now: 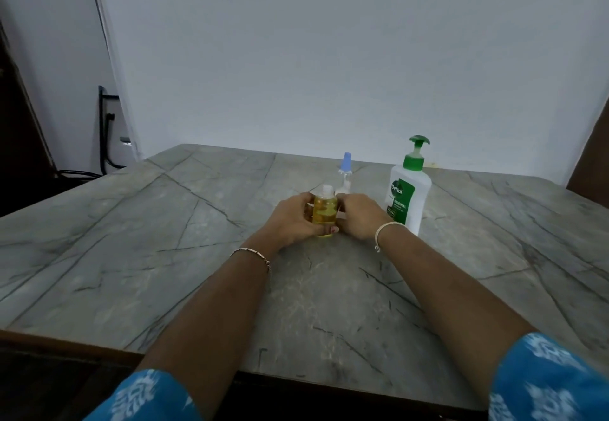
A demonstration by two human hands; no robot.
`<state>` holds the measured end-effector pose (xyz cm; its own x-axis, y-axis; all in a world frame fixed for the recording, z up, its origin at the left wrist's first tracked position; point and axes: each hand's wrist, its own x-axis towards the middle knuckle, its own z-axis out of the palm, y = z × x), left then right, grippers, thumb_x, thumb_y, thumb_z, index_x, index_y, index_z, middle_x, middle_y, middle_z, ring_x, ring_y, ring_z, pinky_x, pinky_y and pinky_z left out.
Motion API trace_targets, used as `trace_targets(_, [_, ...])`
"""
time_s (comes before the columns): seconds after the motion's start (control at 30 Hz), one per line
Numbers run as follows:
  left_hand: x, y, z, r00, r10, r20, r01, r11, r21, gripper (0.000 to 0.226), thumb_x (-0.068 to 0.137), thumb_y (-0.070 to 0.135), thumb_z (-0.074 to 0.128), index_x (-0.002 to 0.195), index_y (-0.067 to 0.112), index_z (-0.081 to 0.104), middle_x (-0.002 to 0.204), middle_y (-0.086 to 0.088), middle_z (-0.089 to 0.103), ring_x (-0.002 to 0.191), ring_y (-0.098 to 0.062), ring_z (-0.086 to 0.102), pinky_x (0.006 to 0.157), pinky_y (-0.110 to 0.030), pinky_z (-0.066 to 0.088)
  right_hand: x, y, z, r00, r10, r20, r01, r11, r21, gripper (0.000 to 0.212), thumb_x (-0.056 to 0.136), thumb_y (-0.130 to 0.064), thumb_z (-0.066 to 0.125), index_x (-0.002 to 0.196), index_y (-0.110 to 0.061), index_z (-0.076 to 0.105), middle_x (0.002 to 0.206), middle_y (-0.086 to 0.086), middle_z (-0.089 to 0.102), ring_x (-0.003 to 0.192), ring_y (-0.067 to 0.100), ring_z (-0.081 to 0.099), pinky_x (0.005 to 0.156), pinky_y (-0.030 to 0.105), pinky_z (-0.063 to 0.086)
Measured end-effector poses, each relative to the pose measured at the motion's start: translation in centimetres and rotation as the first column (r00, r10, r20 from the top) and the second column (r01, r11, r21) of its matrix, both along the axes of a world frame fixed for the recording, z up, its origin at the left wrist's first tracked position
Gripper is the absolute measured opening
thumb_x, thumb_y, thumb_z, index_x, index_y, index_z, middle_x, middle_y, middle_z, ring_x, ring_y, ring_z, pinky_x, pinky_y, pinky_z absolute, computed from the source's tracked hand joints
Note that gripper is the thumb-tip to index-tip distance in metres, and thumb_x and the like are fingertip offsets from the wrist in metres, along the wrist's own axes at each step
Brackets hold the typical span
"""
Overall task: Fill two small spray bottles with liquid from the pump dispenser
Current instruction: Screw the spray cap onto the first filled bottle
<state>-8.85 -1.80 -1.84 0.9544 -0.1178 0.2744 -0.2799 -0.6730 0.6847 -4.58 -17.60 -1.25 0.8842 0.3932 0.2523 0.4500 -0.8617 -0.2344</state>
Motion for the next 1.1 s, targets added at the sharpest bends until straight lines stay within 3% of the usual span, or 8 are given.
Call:
trace_targets(0.3, [-0.3, -0.2, 0.3, 1.000, -0.011, -0.022, 0.010, 1.000, -0.024, 0.060, 0.072, 0.033, 0.083, 0.122, 0.015, 0.056, 0.105, 0.004, 0.064, 0.097, -0.012, 0.062, 0.091, -0.023, 0.048, 1.2, -0.3, 1.7, 0.998, -0.029, 0.053, 0.025, 0.998, 0.064, 0.021, 0.099, -0.023, 0.051, 0.119, -0.016, 0.056, 0.119, 0.016, 0.062, 0.104, 0.032, 0.057, 0.082, 0.034, 0.043])
trace_targets(0.43, [-0.4, -0.1, 0.3, 1.000, -0.010, -0.027, 0.009, 1.000, -0.023, 0.058, 0.072, 0.034, 0.083, 0.120, 0.017, 0.057, 0.103, 0.005, 0.063, 0.096, -0.012, 0.062, 0.087, -0.022, 0.047, 0.8, -0.3, 3.4, 0.996, -0.012, 0.087, -0.010, 0.968, 0.249, 0.030, 0.089, -0.023, 0.068, 0.114, -0.015, 0.053, 0.100, 0.012, 0.062, 0.092, 0.029, 0.057, 0.073, 0.031, 0.039])
trace_targets(0.63, [-0.4, 0.0, 0.3, 0.998, -0.006, -0.064, 0.005, 1.000, -0.029, 0.065, 0.072, 0.035, 0.082, 0.126, 0.015, 0.054, 0.118, -0.001, 0.064, 0.106, -0.016, 0.061, 0.096, -0.027, 0.047, 0.1, -0.8, 5.7, 0.996, 0.038, 0.080, -0.085, 0.688, 0.721, 0.032, 0.066, -0.010, 0.088, 0.086, -0.017, 0.065, 0.090, 0.002, 0.067, 0.080, 0.017, 0.061, 0.072, 0.031, 0.055])
trace_targets(0.8, [0.1, 0.1, 0.1, 0.998, -0.002, -0.066, -0.001, 0.999, -0.034, 0.062, 0.069, 0.037, 0.084, 0.121, 0.017, 0.058, 0.116, -0.001, 0.067, 0.105, -0.017, 0.064, 0.100, -0.034, 0.049, -0.8, -2.0, 7.5, 0.968, 0.239, 0.080, -0.192, 0.492, 0.849, 0.022, 0.075, -0.001, 0.080, 0.093, -0.009, 0.070, 0.086, 0.006, 0.069, 0.074, 0.017, 0.063, 0.074, 0.025, 0.058])
trace_targets(0.87, [0.2, 0.2, 0.1, 0.998, -0.004, -0.066, 0.002, 1.000, -0.031, 0.061, 0.069, 0.038, 0.084, 0.120, 0.017, 0.058, 0.115, -0.001, 0.068, 0.103, -0.016, 0.064, 0.099, -0.033, 0.050, -1.3, -2.1, 8.3, 0.954, 0.297, 0.044, -0.194, 0.497, 0.846, 0.015, 0.084, -0.010, 0.074, 0.099, -0.008, 0.071, 0.086, 0.009, 0.067, 0.066, 0.016, 0.060, 0.070, 0.025, 0.059])
trace_targets(0.97, [0.1, 0.1, 0.3, 0.998, -0.006, -0.065, 0.006, 1.000, 0.003, 0.062, 0.073, 0.037, 0.081, 0.125, 0.015, 0.055, 0.112, 0.003, 0.063, 0.102, -0.013, 0.060, 0.094, -0.026, 0.048, -1.4, -2.3, 9.9, 0.966, 0.258, 0.002, -0.177, 0.654, 0.735, 0.027, 0.090, -0.030, 0.069, 0.103, -0.006, 0.071, 0.077, 0.003, 0.064, 0.053, 0.006, 0.055, 0.056, 0.019, 0.053])
trace_targets(1.03, [0.1, 0.1, 0.4, 0.998, -0.002, -0.065, 0.004, 1.000, 0.020, 0.063, 0.074, 0.038, 0.080, 0.127, 0.014, 0.054, 0.110, 0.003, 0.060, 0.102, -0.013, 0.058, 0.090, -0.024, 0.046, -1.3, -2.3, 10.6, 0.973, 0.226, 0.048, -0.200, 0.724, 0.660, 0.026, 0.086, -0.033, 0.073, 0.098, -0.010, 0.071, 0.074, -0.001, 0.063, 0.049, 0.001, 0.049, 0.050, 0.014, 0.044])
trace_targets(1.1, [0.2, 0.1, 0.4, 0.998, 0.001, -0.070, 0.000, 1.000, 0.024, 0.064, 0.074, 0.038, 0.080, 0.127, 0.014, 0.054, 0.110, 0.004, 0.059, 0.100, -0.012, 0.056, 0.087, -0.023, 0.044, -1.2, -2.2, 10.8, 0.968, 0.232, 0.093, -0.234, 0.711, 0.663, 0.022, 0.082, -0.028, 0.078, 0.093, -0.011, 0.070, 0.076, -0.001, 0.063, 0.051, 0.002, 0.049, 0.049, 0.014, 0.041])
